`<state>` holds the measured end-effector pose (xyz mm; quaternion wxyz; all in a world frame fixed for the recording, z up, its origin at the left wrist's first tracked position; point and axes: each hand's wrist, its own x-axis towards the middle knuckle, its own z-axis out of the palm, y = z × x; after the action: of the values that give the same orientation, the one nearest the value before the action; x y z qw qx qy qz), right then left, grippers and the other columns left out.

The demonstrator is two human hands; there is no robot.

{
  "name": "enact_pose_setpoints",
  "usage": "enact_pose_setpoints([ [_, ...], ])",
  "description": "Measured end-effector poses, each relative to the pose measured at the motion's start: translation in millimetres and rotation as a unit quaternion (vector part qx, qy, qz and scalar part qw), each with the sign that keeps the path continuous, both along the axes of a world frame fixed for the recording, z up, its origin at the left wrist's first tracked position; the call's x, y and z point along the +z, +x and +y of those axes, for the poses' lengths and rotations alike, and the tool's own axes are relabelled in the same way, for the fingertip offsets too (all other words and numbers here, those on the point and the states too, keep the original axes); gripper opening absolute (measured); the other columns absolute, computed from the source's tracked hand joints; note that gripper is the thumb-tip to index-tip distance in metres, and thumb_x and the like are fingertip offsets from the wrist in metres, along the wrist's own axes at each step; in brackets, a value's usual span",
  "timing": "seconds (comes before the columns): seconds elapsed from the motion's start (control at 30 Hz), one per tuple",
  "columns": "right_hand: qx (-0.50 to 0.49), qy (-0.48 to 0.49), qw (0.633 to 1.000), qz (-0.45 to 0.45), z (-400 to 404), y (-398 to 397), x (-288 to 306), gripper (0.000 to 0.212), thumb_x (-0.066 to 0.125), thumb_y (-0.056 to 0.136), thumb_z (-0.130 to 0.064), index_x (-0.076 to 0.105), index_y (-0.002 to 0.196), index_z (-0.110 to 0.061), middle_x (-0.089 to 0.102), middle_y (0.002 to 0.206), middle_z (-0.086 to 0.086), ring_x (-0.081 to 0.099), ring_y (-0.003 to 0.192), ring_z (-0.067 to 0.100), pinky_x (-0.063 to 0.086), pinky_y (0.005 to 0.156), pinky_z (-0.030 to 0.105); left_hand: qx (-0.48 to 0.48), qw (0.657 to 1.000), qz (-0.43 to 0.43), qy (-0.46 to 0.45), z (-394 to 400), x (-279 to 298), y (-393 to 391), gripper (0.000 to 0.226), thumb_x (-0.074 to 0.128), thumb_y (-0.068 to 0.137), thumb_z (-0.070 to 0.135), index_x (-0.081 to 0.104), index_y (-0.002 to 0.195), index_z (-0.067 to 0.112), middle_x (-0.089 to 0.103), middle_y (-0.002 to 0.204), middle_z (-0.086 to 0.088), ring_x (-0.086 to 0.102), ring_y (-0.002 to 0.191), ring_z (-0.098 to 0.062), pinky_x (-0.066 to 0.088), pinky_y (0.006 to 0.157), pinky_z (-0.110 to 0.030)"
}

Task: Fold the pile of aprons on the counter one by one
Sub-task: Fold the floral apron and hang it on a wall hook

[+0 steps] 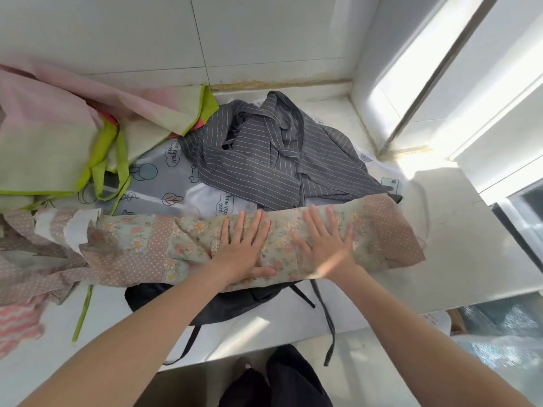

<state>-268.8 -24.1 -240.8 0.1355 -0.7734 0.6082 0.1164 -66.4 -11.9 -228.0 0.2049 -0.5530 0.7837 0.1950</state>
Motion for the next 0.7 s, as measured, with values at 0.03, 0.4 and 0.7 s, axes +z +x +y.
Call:
enact_pose_setpoints([
  [0.03, -0.035, 0.014, 0.999, 0.015, -5.9, -19.0, -2.9, 0.065, 0.003, 0.093, -0.061, -0.025, 0.143, -0.032, -0.033, 0.150, -0.011, -0.031, 0.138, 0.025, -0.019, 0.107, 0.060, -0.004, 1.000, -0.004, 0.005, -0.8, -0.5, 0.3, 0.107, 0.030, 0.080, 0.076, -0.040, 0.135, 0.016, -0.051, 0.136, -0.006, -0.044, 0.125, -0.035, -0.020, 0.108, -0.058],
  [0.4, 0.008, -0.037, 0.997, 0.063, -42.9, -40.1, 39.3, 0.061, 0.048, 0.092, -0.023, 0.021, 0.145, -0.013, 0.032, 0.146, 0.008, 0.016, 0.141, 0.029, 0.000, 0.114, 0.055, 0.091, 0.994, 0.052, -0.024, -43.8, 30.5, 16.2, 0.068, 0.053, 0.082, 0.061, 0.037, 0.136, 0.022, 0.041, 0.132, 0.001, 0.029, 0.127, -0.022, 0.022, 0.107, -0.041],
  [0.7, -0.009, 0.073, 0.997, 0.016, -103.6, -63.5, 113.4, 0.028, 0.044, 0.090, -0.017, 0.043, 0.062, -0.013, 0.045, 0.065, -0.001, 0.048, 0.068, 0.017, 0.042, 0.079, 0.032, 0.092, 0.965, 0.232, 0.082, -86.5, 75.8, 13.4, 0.037, 0.066, 0.084, 0.041, 0.045, 0.072, 0.013, 0.034, 0.060, 0.006, 0.031, 0.050, -0.006, 0.023, 0.048, -0.018],
])
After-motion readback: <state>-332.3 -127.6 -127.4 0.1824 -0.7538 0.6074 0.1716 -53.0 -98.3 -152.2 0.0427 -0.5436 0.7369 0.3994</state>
